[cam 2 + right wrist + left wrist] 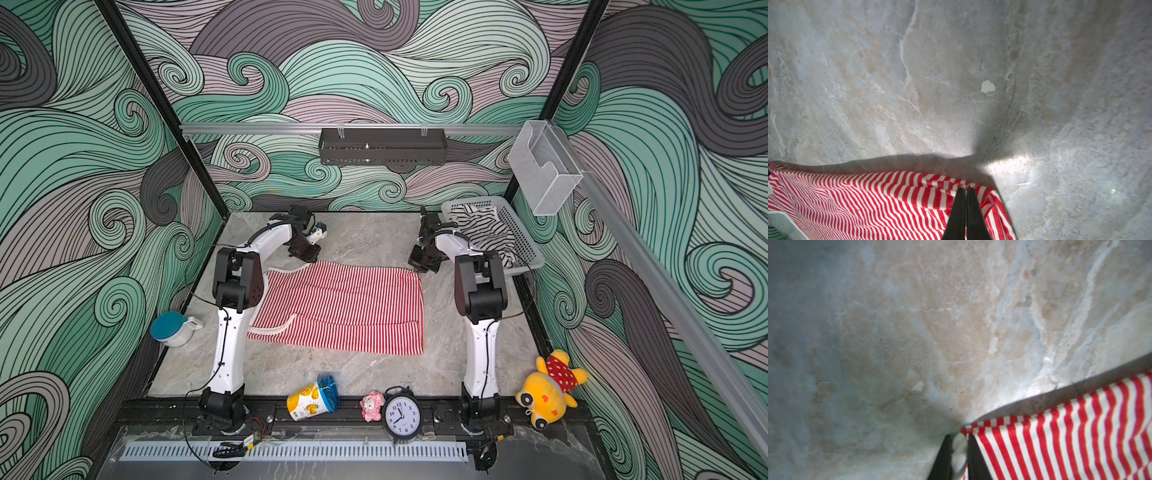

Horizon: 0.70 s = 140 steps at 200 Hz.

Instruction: Fold and stack the tank tops

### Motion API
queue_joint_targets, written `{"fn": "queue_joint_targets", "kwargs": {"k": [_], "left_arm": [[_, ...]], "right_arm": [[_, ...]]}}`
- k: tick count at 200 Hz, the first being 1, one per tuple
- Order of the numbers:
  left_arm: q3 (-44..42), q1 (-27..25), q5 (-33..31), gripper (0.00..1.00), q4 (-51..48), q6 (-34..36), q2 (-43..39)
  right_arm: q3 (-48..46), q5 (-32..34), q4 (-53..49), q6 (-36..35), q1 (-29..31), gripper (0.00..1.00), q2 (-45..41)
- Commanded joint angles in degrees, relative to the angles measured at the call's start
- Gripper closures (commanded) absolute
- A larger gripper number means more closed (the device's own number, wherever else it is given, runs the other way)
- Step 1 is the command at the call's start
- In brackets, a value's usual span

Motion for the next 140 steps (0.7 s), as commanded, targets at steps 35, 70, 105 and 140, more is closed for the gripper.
{"fn": "queue_joint_targets", "kwargs": {"k": [35, 70, 105, 140], "left_arm": [[-8.31, -0.29, -2.36, 0.95, 5.27, 0.12, -4.88], [-13.61, -0.21, -3.49, 0.94, 8.20, -0.23, -10.38], [-17.98, -0.21, -3.10, 0.93, 10.17, -0.31, -15.05], [-21.90, -0.12, -3.41, 0.92, 11.69, -1.02, -19.23]], "right_arm": [[-2.22, 0.14, 0.92, -1.57, 0.39, 1.00, -4.25], [-5.85, -0.98, 3.02, -1.50, 0.39, 1.00, -7.02], [-12.02, -2.07, 6.81, -0.56, 0.41, 1.00, -12.09], [-17.29, -3.01, 9.72, 0.01, 0.43, 1.00, -16.46]]}}
